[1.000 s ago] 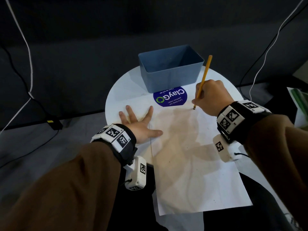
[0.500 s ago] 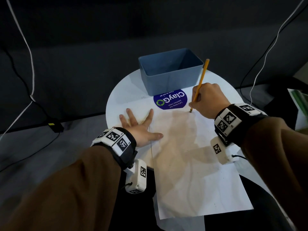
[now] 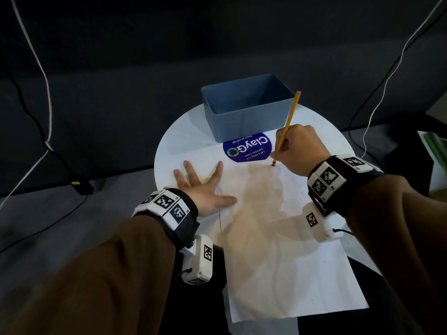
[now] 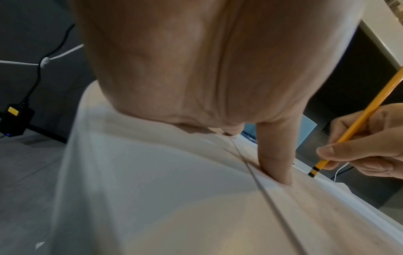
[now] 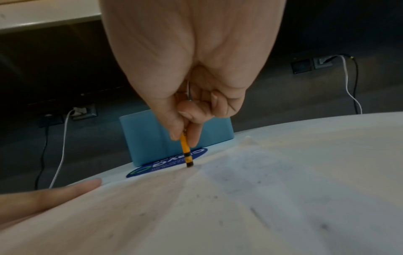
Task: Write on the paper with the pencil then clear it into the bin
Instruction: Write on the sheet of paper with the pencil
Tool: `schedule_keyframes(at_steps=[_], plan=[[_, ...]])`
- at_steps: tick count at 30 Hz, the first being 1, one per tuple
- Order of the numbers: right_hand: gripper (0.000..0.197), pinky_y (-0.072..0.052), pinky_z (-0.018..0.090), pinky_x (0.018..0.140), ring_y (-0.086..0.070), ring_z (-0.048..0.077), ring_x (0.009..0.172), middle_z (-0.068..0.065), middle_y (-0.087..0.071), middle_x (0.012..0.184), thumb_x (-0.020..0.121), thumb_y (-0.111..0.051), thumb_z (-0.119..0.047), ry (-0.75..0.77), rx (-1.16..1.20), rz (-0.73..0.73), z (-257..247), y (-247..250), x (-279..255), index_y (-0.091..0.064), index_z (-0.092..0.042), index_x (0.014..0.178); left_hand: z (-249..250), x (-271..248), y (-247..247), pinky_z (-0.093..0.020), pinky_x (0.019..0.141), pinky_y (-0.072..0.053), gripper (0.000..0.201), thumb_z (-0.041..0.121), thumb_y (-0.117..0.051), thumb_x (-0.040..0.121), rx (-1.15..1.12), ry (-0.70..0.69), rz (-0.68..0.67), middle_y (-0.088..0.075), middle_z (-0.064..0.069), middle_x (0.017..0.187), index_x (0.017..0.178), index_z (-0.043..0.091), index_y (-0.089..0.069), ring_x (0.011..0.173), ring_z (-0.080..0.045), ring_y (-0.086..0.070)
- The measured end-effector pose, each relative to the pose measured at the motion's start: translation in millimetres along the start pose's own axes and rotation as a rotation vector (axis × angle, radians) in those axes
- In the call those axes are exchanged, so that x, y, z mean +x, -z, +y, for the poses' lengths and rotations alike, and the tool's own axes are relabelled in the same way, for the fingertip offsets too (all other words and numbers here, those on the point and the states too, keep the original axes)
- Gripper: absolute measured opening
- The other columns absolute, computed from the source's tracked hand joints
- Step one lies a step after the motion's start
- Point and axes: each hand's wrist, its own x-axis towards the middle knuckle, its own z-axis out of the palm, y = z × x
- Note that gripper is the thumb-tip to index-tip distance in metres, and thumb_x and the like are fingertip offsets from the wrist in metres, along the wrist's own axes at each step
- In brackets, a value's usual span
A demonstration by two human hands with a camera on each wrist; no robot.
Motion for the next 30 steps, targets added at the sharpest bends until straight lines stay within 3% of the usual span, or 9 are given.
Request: schedule_keyframes(at_steps=[6, 10, 15, 20, 24, 27, 30], plan=[[0.033, -0.047, 0.028, 0.072, -0.059, 0.020, 0.095, 0.002, -0.062, 0.088, 0.088, -0.078, -0.021, 0.048, 0.070, -0.004, -18, -12, 0, -0.050, -0.021, 0.072, 3, -2, 2, -0.062, 0.114, 0.012, 0.096, 0.076, -0.049, 0.086, -0.014, 0.005, -0.003, 0.040, -0.023, 0.152, 0.148, 0.054, 0.021, 0.139, -0.051, 0.033], [0.027, -0.046, 0.028, 0.072, -0.056, 0.016, 0.095, -0.001, -0.059, 0.090, 0.088, -0.079, -0.023, 0.008, 0.028, -0.007, -8, -7, 1, -0.054, -0.017, 0.082, 2, -2, 2, -0.061, 0.115, 0.012, 0.096, 0.076, -0.048, 0.086, -0.016, 0.003, -0.006, 0.042, -0.023, 0.151, 0.148, 0.054, 0.022, 0.139, -0.051, 0.034], [0.025, -0.041, 0.024, 0.059, -0.062, 0.023, 0.084, 0.003, -0.061, 0.075, 0.086, -0.078, -0.017, -0.054, 0.019, 0.049, 7, 0, 3, -0.058, -0.013, 0.072, 2, 1, 0, -0.062, 0.116, 0.012, 0.097, 0.076, -0.050, 0.085, -0.032, 0.003, -0.005, 0.043, -0.021, 0.150, 0.146, 0.056, 0.022, 0.138, -0.051, 0.036], [0.025, -0.046, 0.028, 0.071, -0.056, 0.019, 0.096, 0.003, -0.063, 0.090, 0.088, -0.079, -0.025, 0.031, 0.071, 0.024, -10, -12, -2, -0.057, -0.014, 0.083, 3, -2, 0, -0.061, 0.116, 0.011, 0.095, 0.075, -0.051, 0.086, -0.064, 0.000, 0.001, 0.037, -0.023, 0.154, 0.148, 0.056, 0.019, 0.140, -0.051, 0.032], [0.025, -0.043, 0.024, 0.066, -0.057, 0.017, 0.088, -0.001, -0.059, 0.086, 0.087, -0.080, -0.024, -0.019, 0.048, 0.023, 0, -9, -1, -0.056, -0.016, 0.081, 3, -1, 0, -0.061, 0.115, 0.011, 0.096, 0.076, -0.050, 0.085, -0.045, 0.002, 0.002, 0.040, -0.022, 0.153, 0.147, 0.056, 0.020, 0.139, -0.050, 0.034], [0.023, -0.041, 0.023, 0.058, -0.062, 0.022, 0.078, 0.003, -0.062, 0.076, 0.086, -0.079, -0.016, -0.095, 0.021, 0.051, 12, 0, 0, -0.060, -0.012, 0.074, 2, 0, -1, -0.063, 0.115, 0.011, 0.097, 0.077, -0.049, 0.085, -0.020, 0.011, 0.000, 0.043, -0.020, 0.151, 0.146, 0.057, 0.022, 0.139, -0.050, 0.035], [0.020, -0.040, 0.021, 0.057, -0.062, 0.022, 0.080, 0.004, -0.064, 0.078, 0.087, -0.078, -0.018, -0.076, 0.035, 0.063, 6, -2, -2, -0.062, -0.011, 0.076, 1, 0, -1, -0.063, 0.116, 0.011, 0.096, 0.077, -0.050, 0.085, -0.031, 0.010, -0.002, 0.042, -0.020, 0.152, 0.146, 0.057, 0.022, 0.139, -0.050, 0.035]])
